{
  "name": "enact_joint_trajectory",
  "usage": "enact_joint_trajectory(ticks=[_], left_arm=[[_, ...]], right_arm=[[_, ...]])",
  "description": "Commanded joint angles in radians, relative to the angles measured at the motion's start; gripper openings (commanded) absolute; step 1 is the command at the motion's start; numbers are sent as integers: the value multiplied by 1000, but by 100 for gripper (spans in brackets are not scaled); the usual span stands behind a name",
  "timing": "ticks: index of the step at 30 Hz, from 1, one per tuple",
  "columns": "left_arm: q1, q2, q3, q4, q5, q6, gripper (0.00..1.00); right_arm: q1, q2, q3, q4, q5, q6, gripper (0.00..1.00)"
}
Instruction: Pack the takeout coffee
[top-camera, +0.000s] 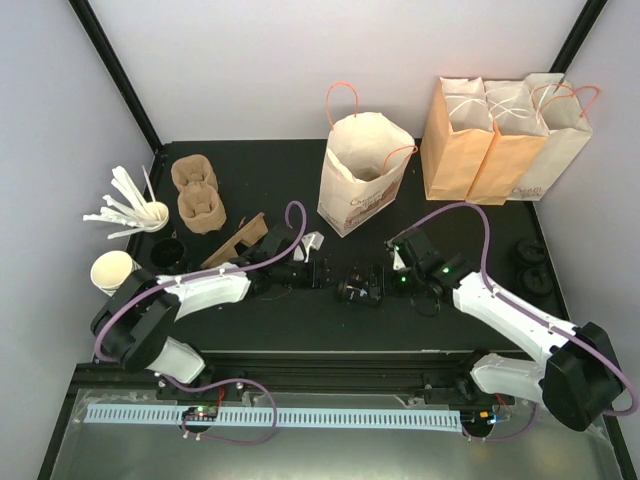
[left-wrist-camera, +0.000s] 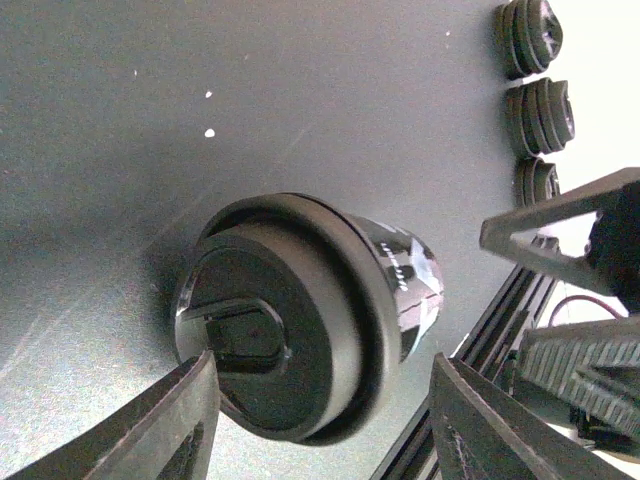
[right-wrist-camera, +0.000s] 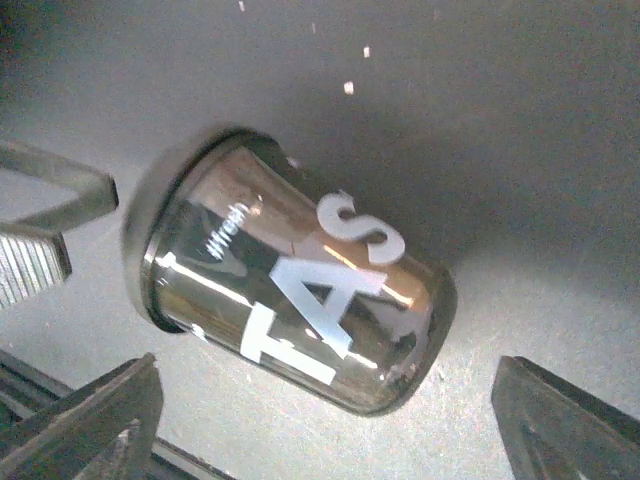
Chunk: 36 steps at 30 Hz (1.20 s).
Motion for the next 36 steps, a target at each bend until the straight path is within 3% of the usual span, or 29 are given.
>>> enact_joint_trajectory(ticks=[1,11,18,29,36], left_arm=[[1,72,37,85,63,-24,61],[-13,142,45,161,122,-51,59],[-22,172,90,157,168,-31,59],[-53,204,149,132,225,6,58],[-82,160,223,-21,176,93,56]], right_arm=[[-8,-17,-79,97,-108,83,90],[-25,3,-132,155,-119,94,63],[-65,7,-182,214,-155,93,53],[-71,20,-231,296,-238,96,52],[-71,25,-259,372,-287,96,53]])
